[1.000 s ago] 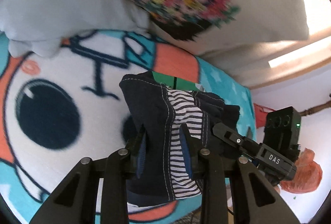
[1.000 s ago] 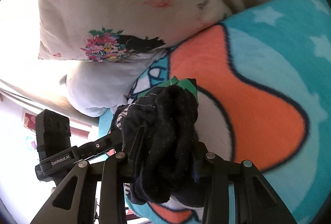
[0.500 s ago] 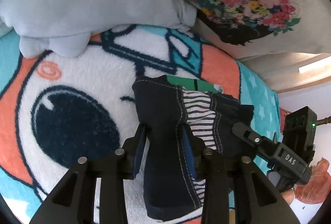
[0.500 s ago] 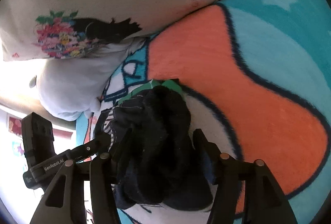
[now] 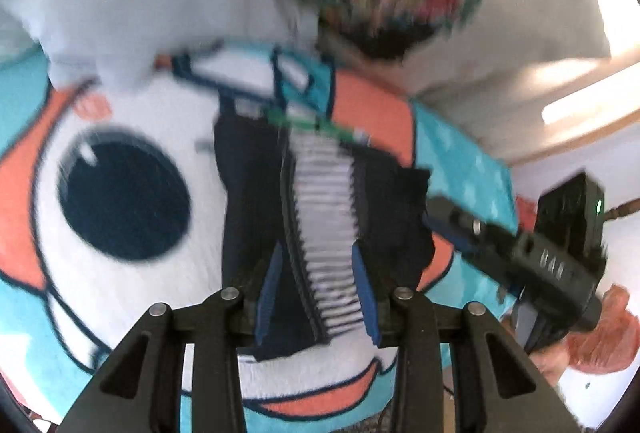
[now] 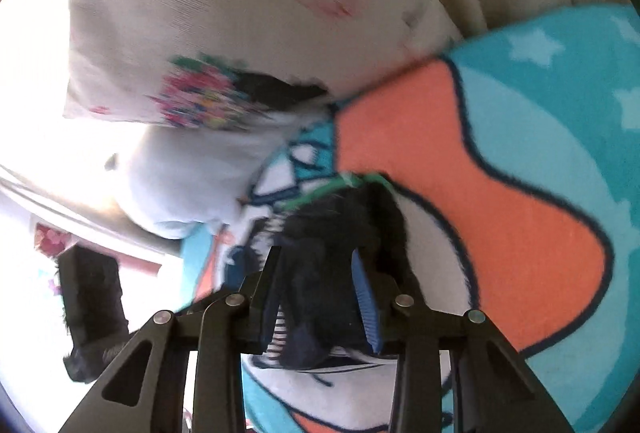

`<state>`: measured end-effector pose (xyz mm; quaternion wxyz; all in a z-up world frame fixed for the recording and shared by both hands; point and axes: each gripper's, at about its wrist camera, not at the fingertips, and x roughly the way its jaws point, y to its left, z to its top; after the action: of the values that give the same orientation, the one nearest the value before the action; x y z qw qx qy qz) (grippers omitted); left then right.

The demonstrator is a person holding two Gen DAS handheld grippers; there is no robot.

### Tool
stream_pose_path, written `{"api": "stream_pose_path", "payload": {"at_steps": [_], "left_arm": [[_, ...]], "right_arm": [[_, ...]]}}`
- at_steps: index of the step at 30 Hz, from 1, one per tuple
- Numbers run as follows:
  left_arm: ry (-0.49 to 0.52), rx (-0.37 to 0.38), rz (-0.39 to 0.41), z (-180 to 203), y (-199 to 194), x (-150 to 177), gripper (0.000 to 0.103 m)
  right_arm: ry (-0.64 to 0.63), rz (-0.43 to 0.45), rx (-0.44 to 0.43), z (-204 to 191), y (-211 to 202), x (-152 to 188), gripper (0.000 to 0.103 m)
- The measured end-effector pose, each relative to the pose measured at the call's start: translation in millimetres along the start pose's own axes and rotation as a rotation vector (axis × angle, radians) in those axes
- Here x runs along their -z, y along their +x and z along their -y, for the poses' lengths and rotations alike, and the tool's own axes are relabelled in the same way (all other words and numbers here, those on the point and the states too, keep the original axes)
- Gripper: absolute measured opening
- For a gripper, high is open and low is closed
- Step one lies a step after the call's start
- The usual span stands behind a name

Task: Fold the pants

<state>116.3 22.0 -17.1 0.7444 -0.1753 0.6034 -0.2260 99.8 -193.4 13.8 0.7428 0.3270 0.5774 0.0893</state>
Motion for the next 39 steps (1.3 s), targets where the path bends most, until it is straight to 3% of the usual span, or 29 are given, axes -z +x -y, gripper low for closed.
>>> {"api": "stream_pose_path", "payload": {"at_steps": [3,7,11,19,26,39], "left_arm": [[-0.004,-0.026,-0.062,-4.1,29.4,12.7,0.035],[0.009,-0.034,-0.058,-3.0,30.2,13.3,0.035],[0.023,-0.039,-0.019,0.7,12.2,12.5,0.036],[0.100,-0.092,0.120,7.1,-43.6,26.6,0.045],[0.173,-0.167,0.158,7.4,-63.6,37.9,0.048],[0.269,-0.316,0.207,-5.2,-88.8,58.1,0.049]], "right_arm": [[0.029,-0.033,0.045,14.1,17.0,3.5,0.038],[0.062,-0.059,0.060,26.4,29.0,2.7,0.039],[0.062,-0.018,0.047,19.3,11.7,2.7,0.039],[0.021,0.096,0.168,-4.6,-26.8,26.7,0.051],[-0.071,0.076,0.320,-27.3,-27.0,62.5,0.054],[-0.104,0.038,0.393,-51.4,-8.7,99.9,0.059]]}}
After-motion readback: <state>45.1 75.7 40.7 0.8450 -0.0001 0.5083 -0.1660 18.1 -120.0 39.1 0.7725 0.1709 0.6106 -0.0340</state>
